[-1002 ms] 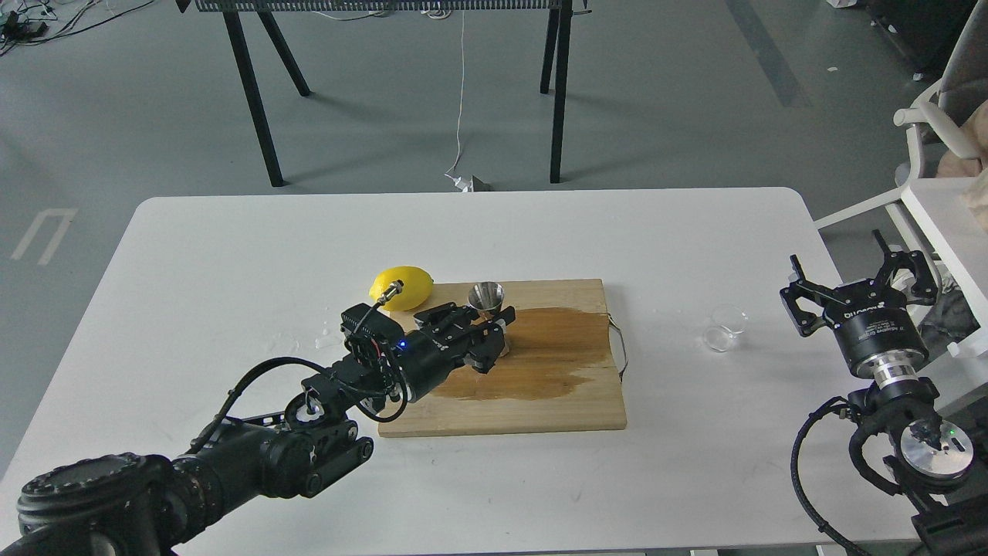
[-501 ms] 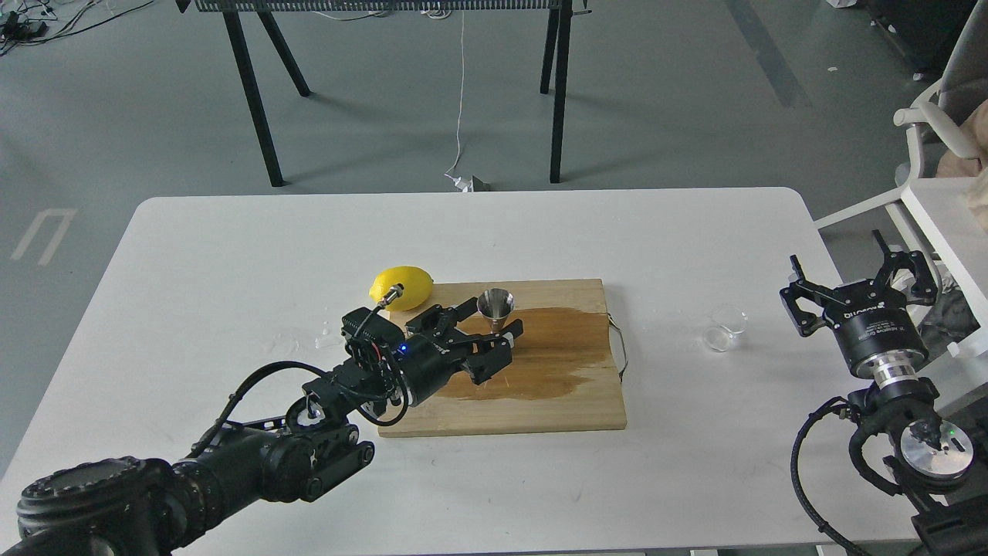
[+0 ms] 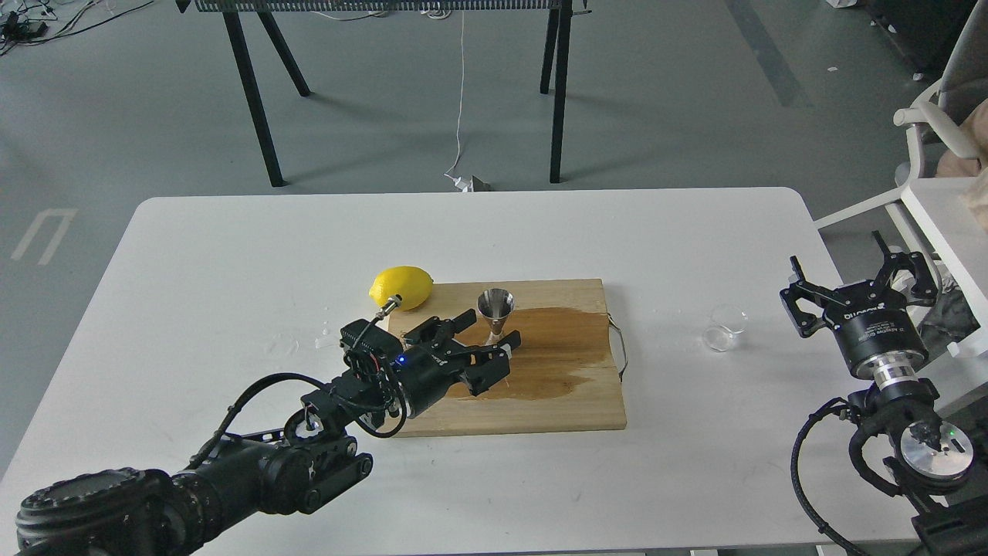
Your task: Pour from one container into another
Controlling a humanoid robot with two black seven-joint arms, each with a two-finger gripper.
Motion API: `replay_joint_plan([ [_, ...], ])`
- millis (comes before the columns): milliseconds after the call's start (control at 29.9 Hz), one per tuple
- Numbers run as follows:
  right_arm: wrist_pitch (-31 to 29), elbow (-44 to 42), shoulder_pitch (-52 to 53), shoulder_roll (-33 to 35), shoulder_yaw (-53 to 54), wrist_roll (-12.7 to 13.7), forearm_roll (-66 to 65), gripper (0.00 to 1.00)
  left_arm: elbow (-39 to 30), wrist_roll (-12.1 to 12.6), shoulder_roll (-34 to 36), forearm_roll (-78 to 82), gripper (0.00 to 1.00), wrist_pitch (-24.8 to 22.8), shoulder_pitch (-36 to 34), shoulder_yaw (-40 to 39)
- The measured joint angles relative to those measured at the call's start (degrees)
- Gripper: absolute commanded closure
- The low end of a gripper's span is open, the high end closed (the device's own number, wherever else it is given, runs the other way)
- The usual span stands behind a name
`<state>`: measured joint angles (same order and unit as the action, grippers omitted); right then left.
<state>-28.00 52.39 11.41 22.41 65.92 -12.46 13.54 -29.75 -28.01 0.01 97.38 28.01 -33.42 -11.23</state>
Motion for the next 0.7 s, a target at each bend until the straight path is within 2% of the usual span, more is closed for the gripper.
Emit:
replay_joint_plan([
  [368, 0.0, 0.12, -0.07, -0.08, -0.08, -0.02, 0.0, 0.01, -2.28, 0.0, 0.14, -0.15, 0.07, 0.0, 0.52, -0.61],
  [702, 0.0, 0.11, -0.28, -0.08, 0.0, -0.1, 0.11, 0.01, -5.91, 0.02, 8.43, -0.44, 0.07, -0.01, 2.56, -2.01],
])
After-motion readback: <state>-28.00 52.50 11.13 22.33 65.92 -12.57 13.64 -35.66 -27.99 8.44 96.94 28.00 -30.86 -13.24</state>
